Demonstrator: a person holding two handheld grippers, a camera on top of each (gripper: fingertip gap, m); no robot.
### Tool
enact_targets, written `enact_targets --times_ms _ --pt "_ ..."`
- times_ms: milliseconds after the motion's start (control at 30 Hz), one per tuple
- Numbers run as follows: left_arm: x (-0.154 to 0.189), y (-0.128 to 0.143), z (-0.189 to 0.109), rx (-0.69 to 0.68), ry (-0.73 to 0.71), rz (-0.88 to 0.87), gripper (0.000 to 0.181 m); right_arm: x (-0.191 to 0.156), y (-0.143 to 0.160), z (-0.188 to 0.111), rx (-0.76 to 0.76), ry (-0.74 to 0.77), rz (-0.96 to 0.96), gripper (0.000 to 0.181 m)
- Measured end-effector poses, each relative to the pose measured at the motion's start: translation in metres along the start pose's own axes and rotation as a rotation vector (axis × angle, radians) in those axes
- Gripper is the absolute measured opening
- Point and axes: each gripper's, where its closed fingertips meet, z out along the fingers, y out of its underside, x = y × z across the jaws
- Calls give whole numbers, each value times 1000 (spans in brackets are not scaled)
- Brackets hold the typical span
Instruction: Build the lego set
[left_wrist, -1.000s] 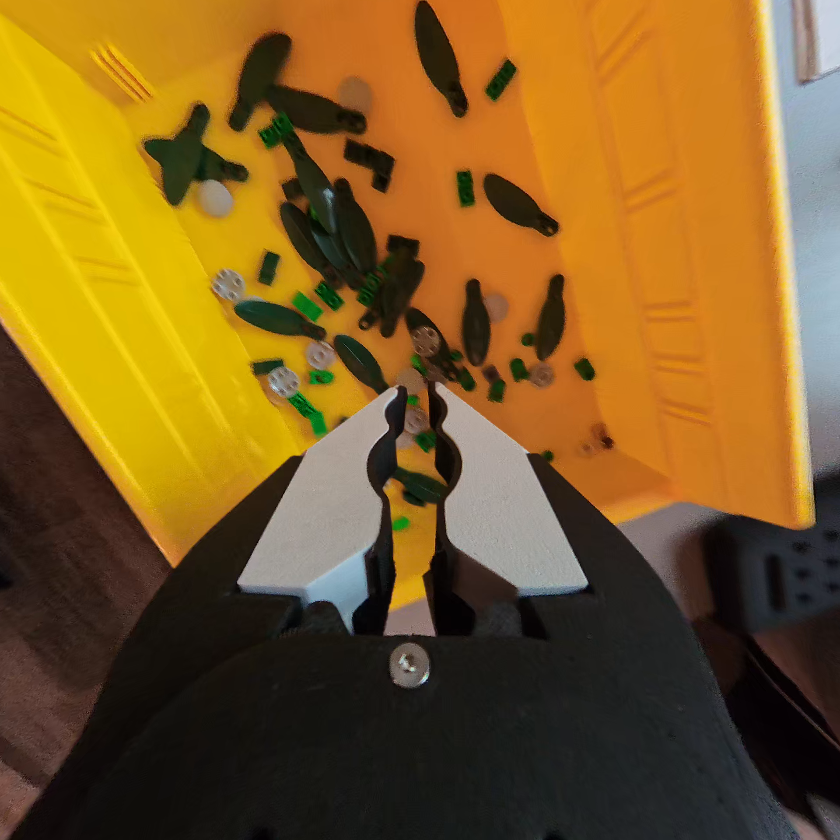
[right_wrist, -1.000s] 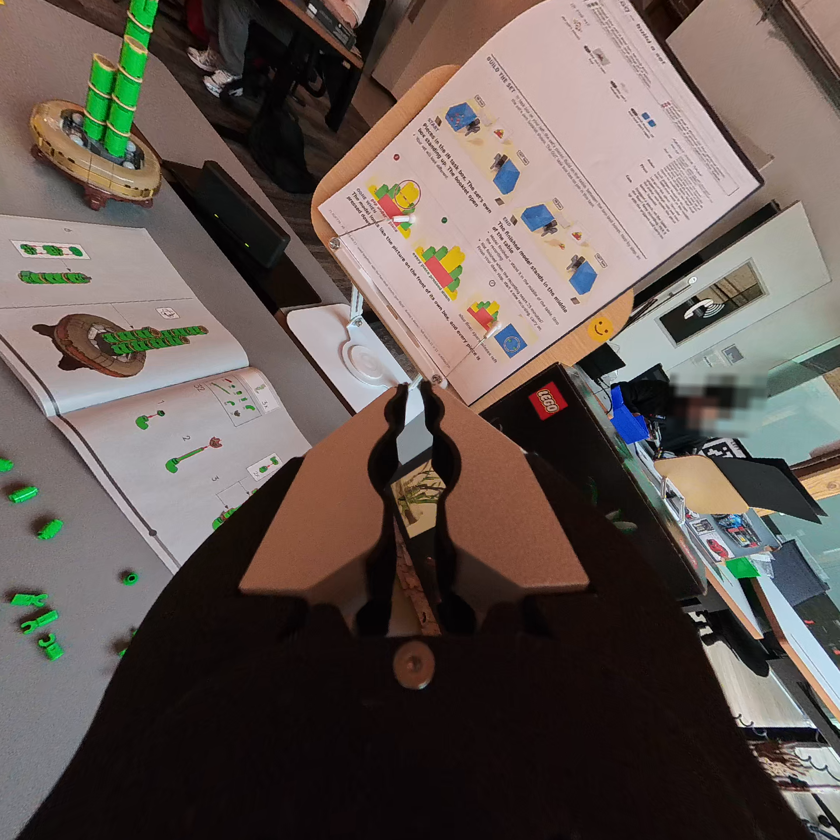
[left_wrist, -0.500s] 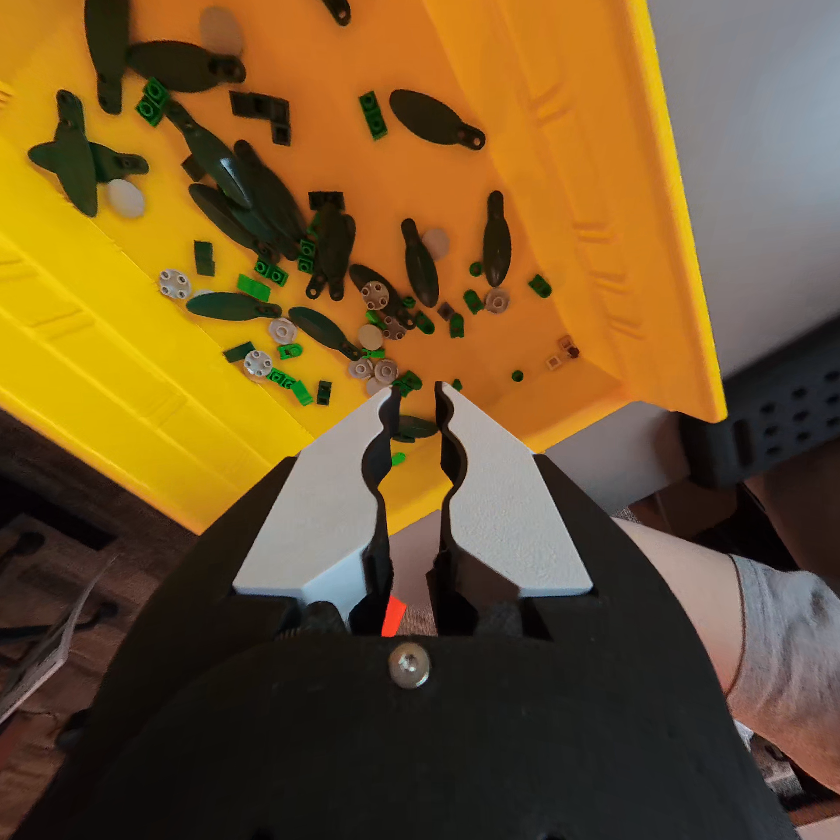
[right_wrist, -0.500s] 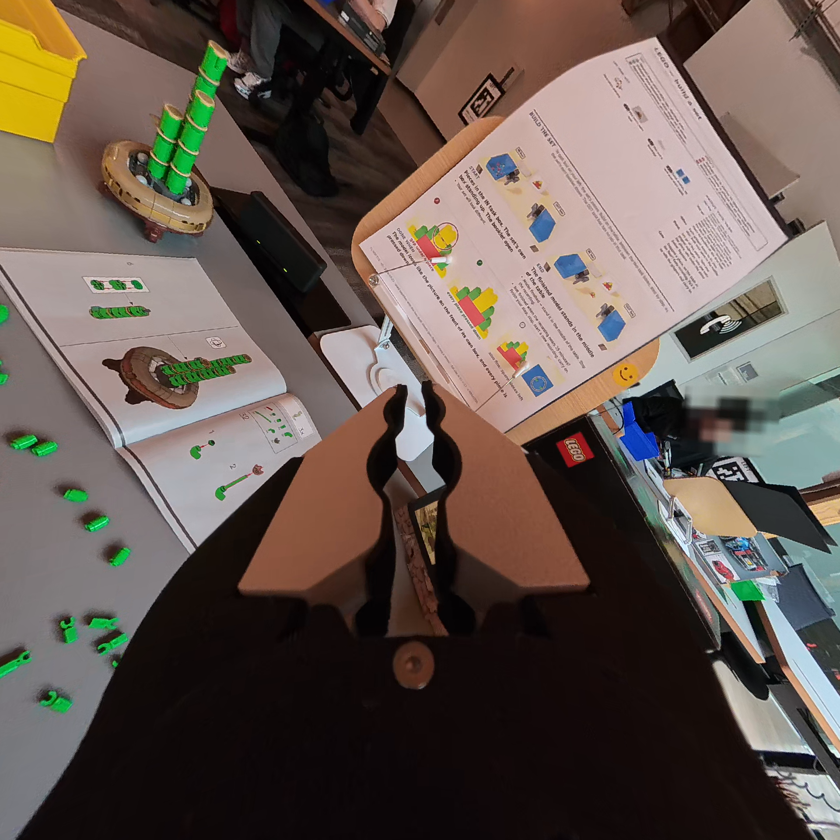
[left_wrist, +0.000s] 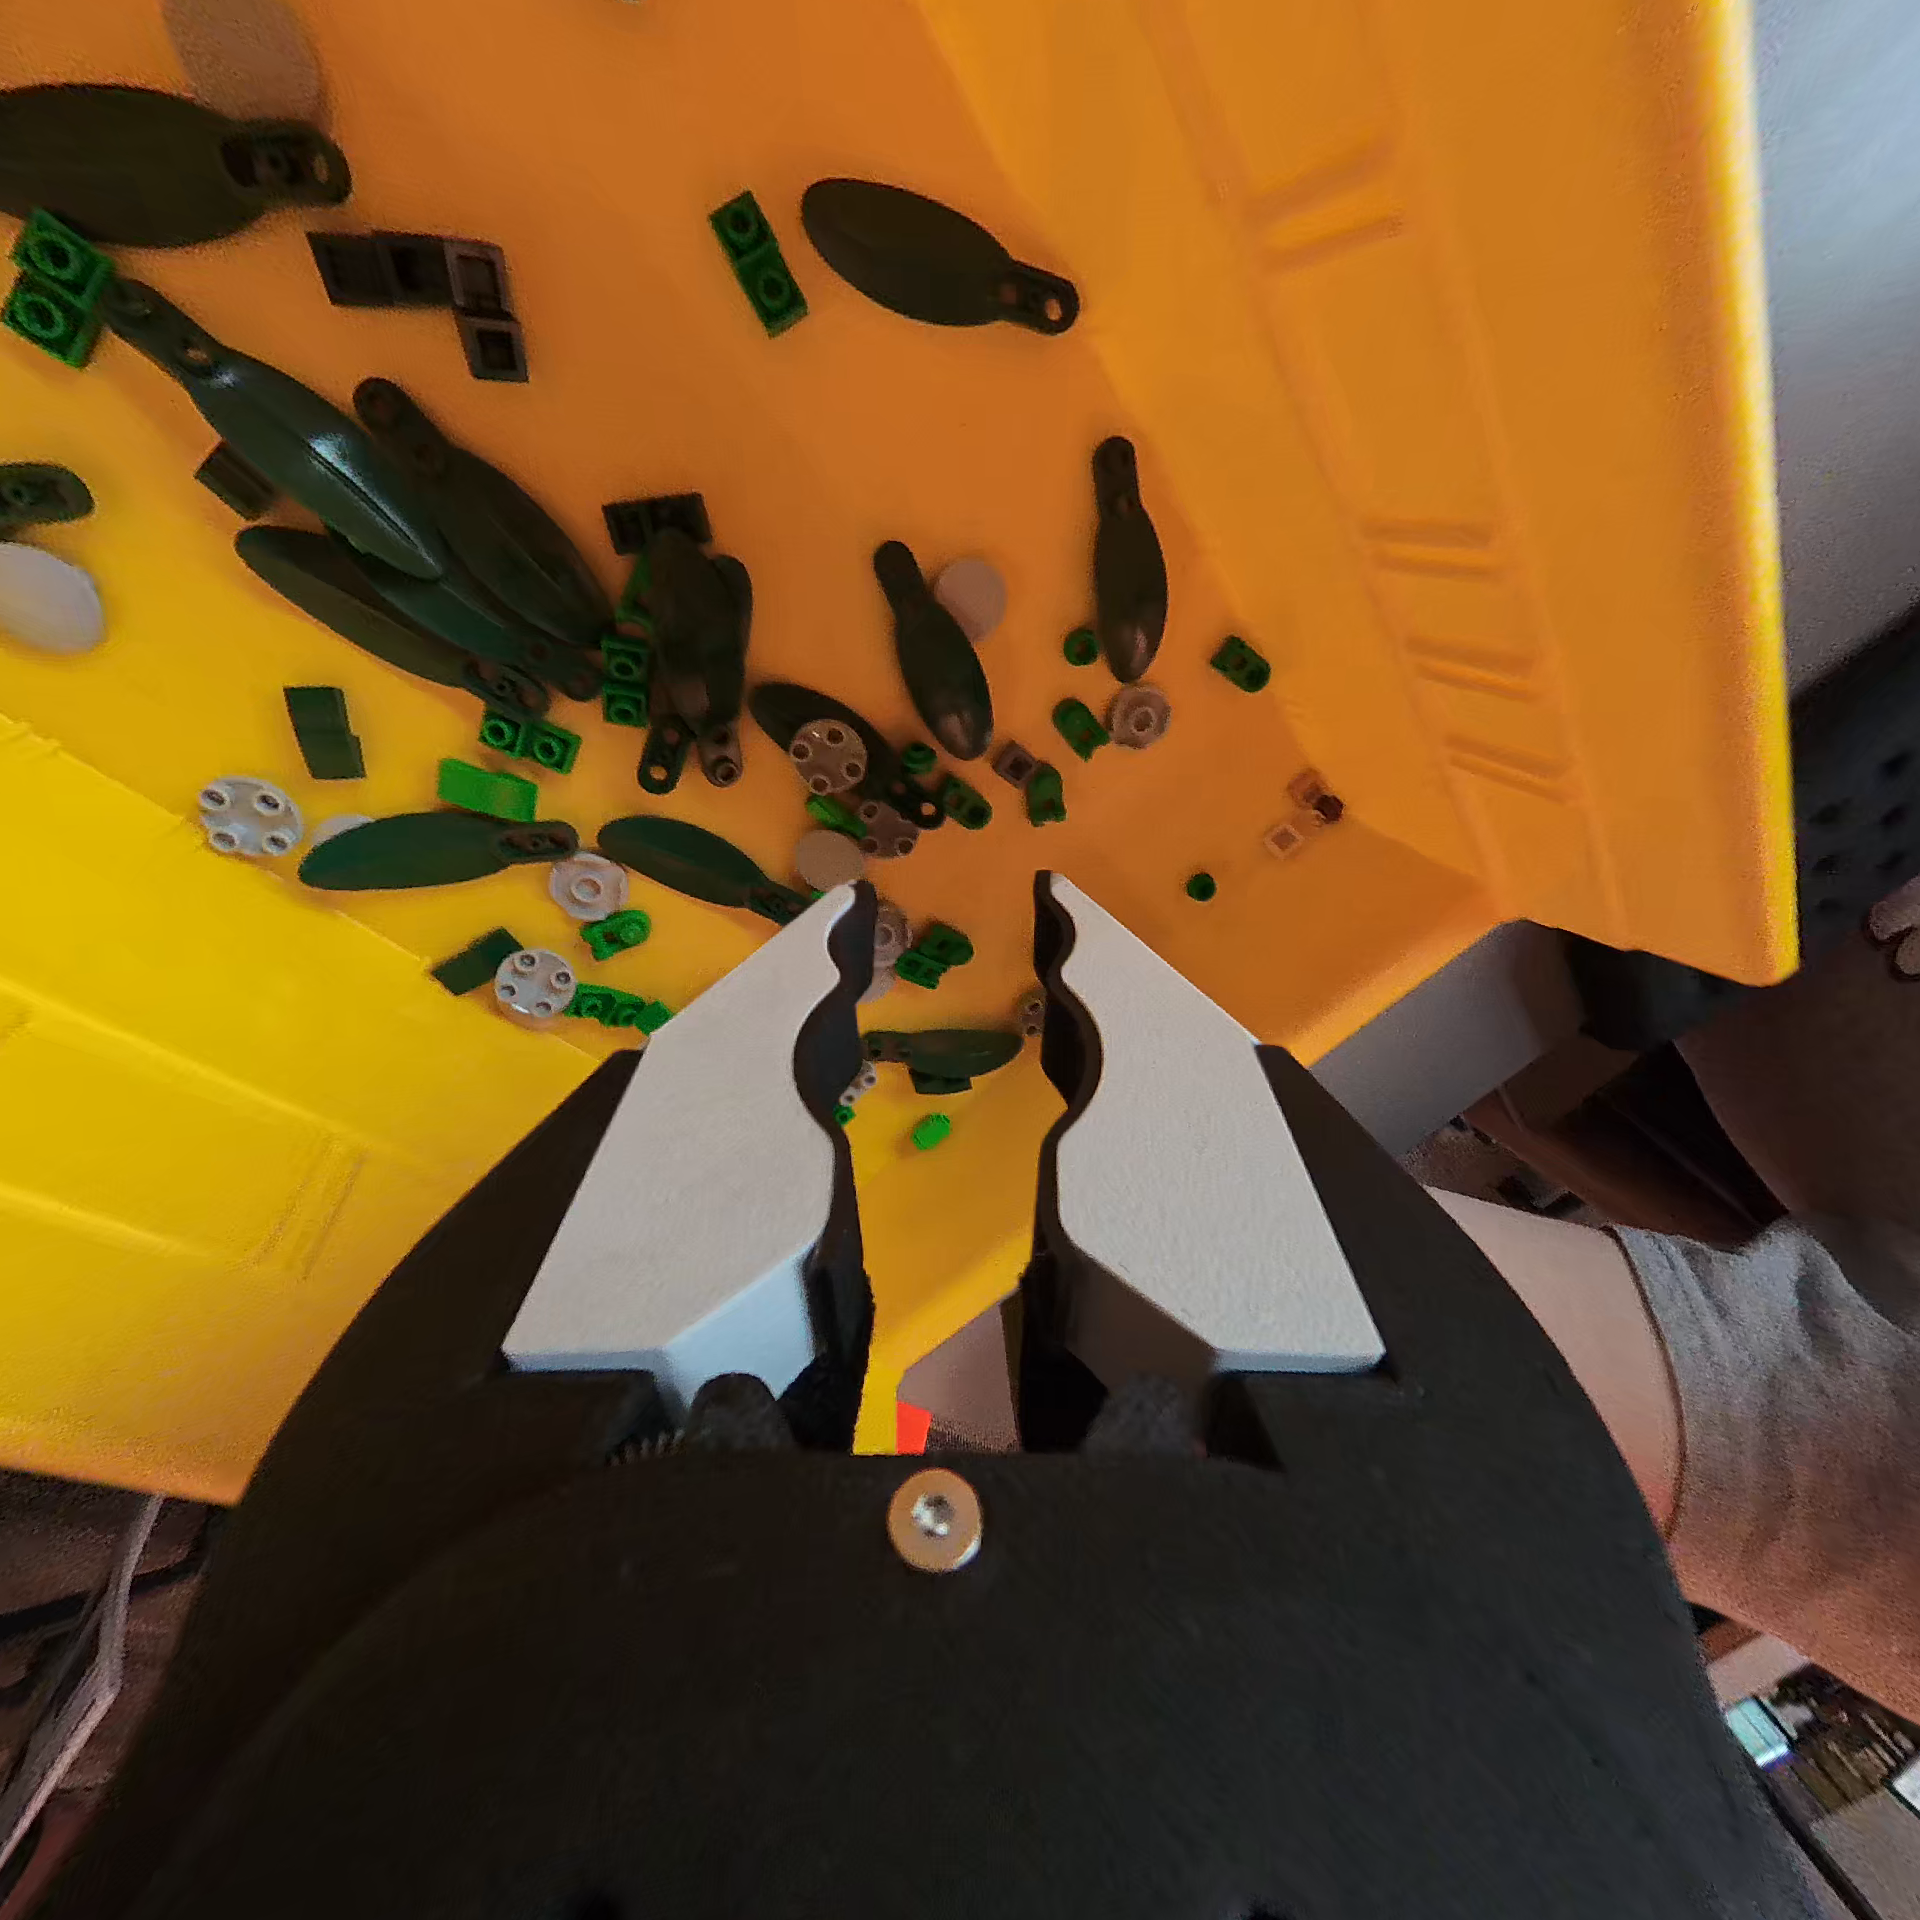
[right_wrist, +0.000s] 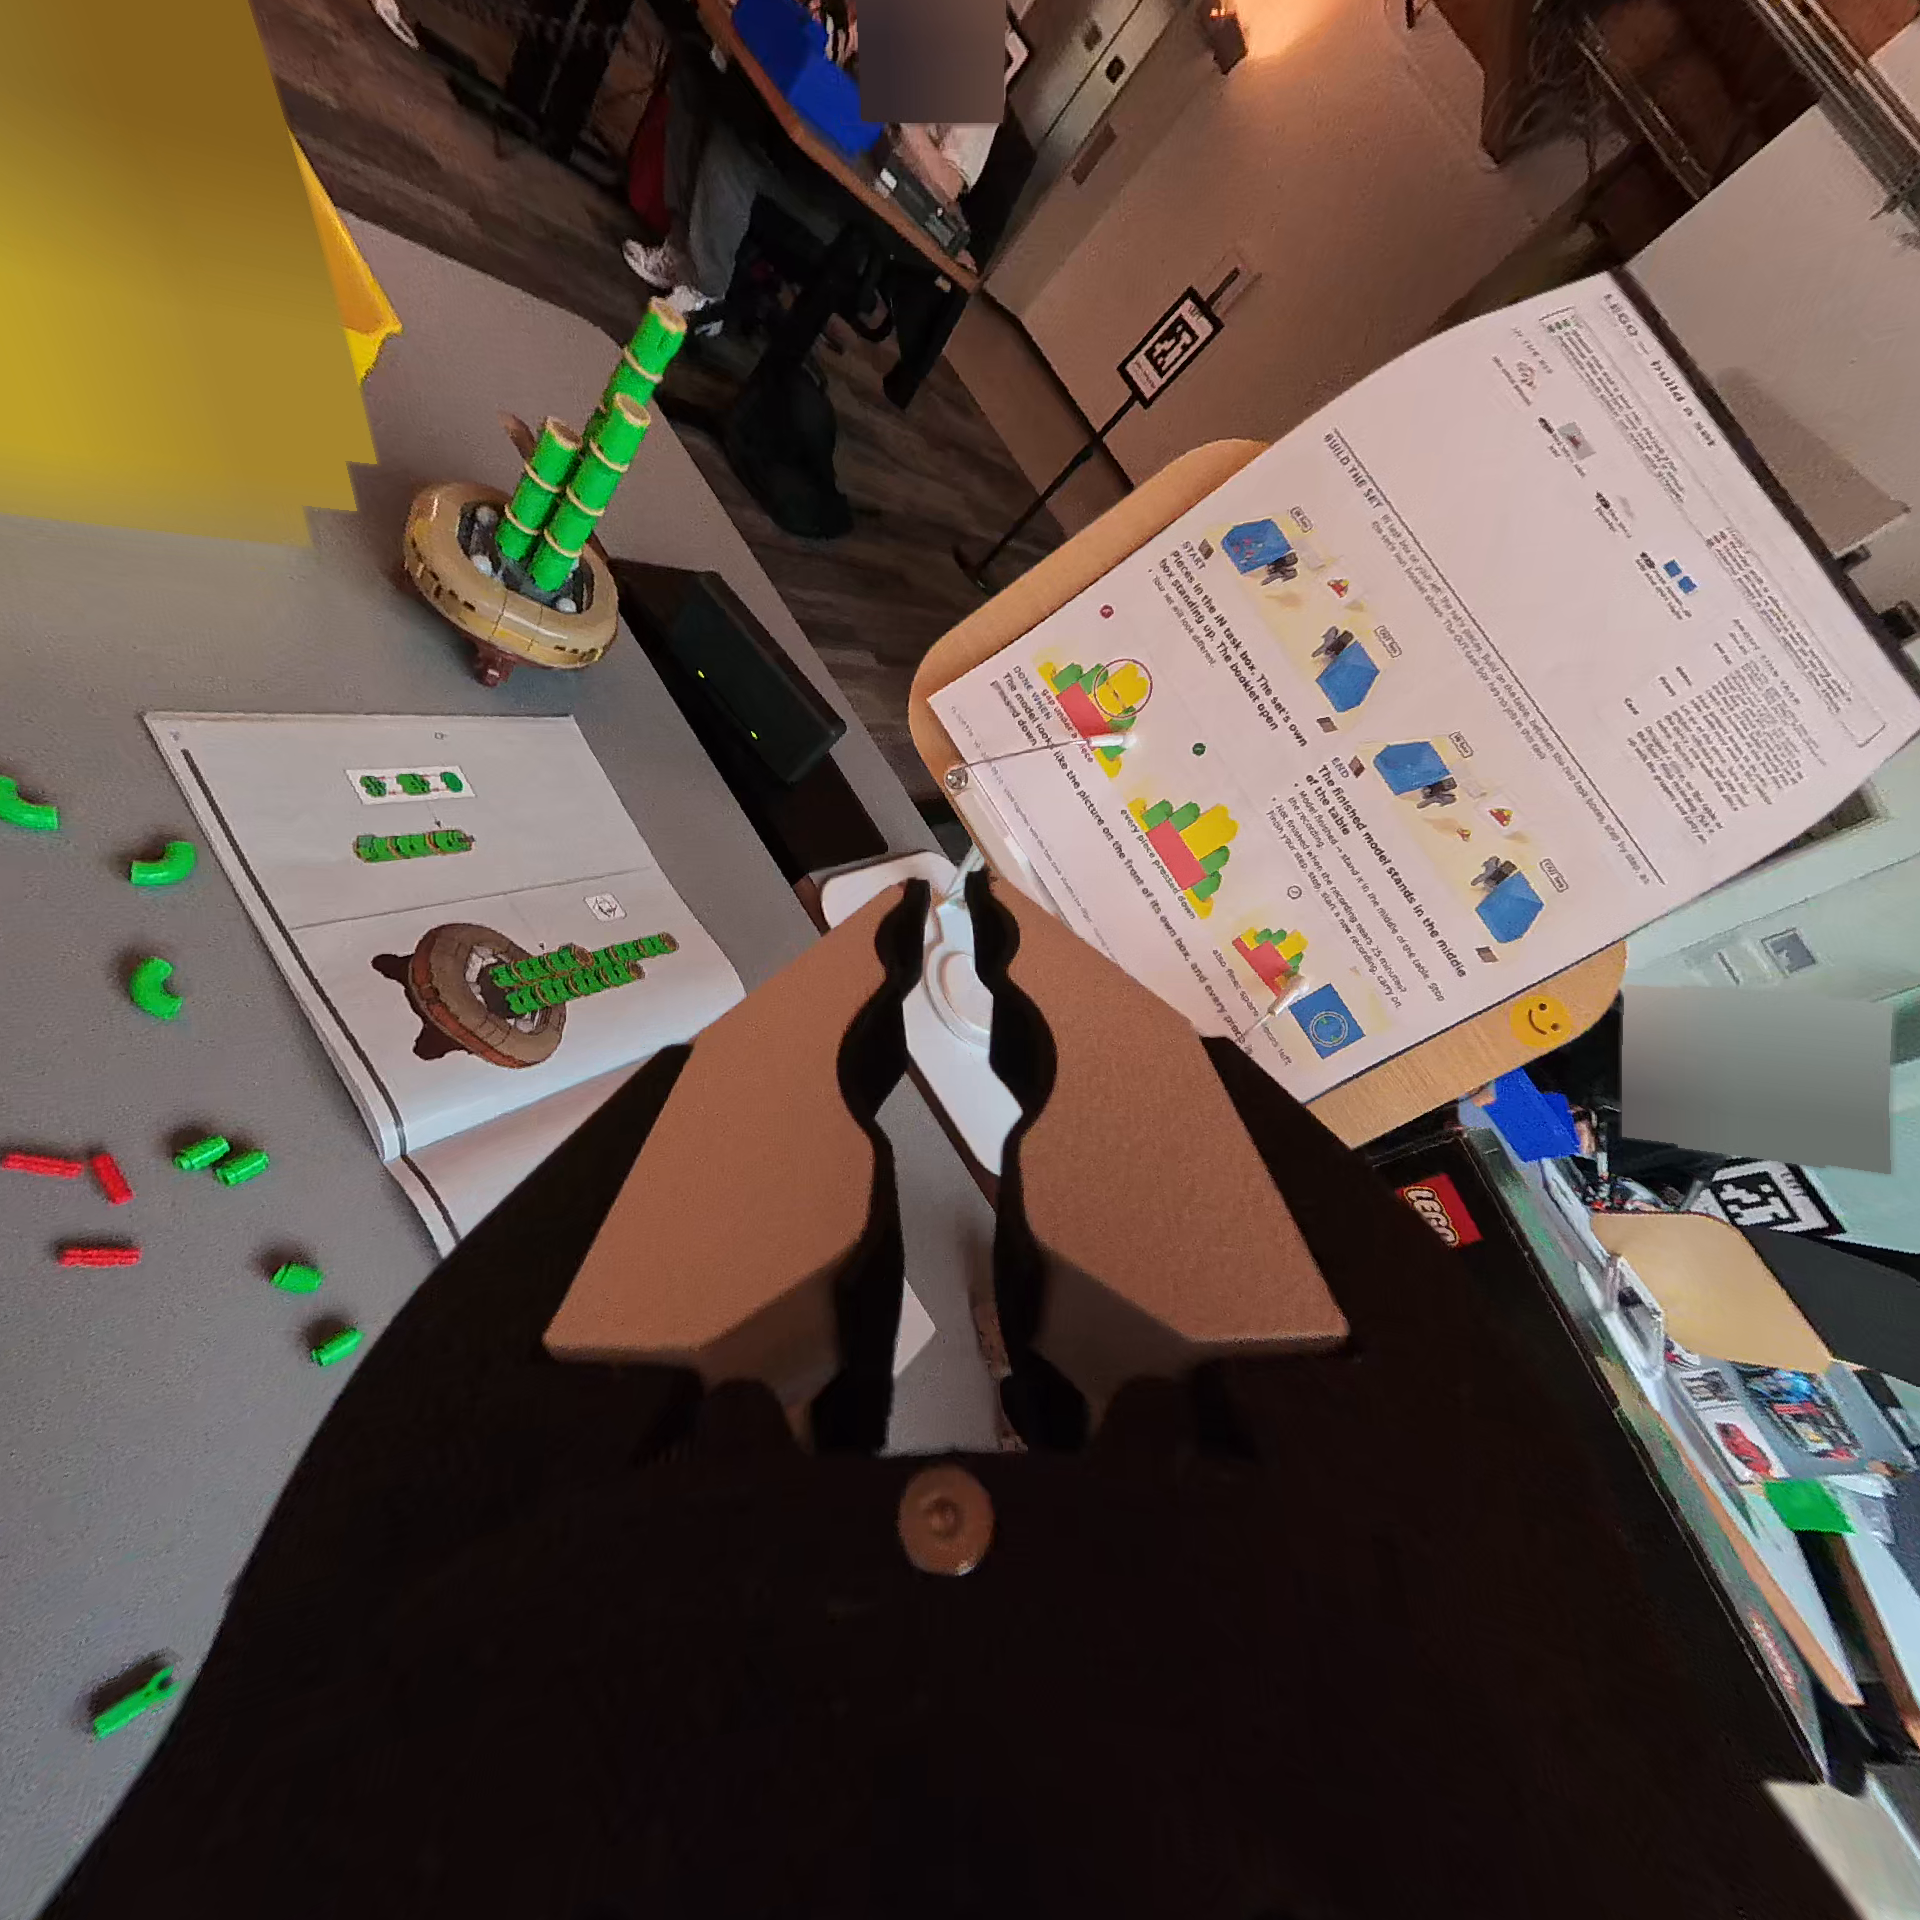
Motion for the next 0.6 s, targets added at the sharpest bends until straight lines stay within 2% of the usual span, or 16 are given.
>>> enact_targets --times_ms 400,600 --pt "7 -17 12 47 28 240 8 -2 8 -8 9 -21 13 7" --pt "5 -12 26 -19 22 307 3 -1 8 -11 12 -19 13 7"
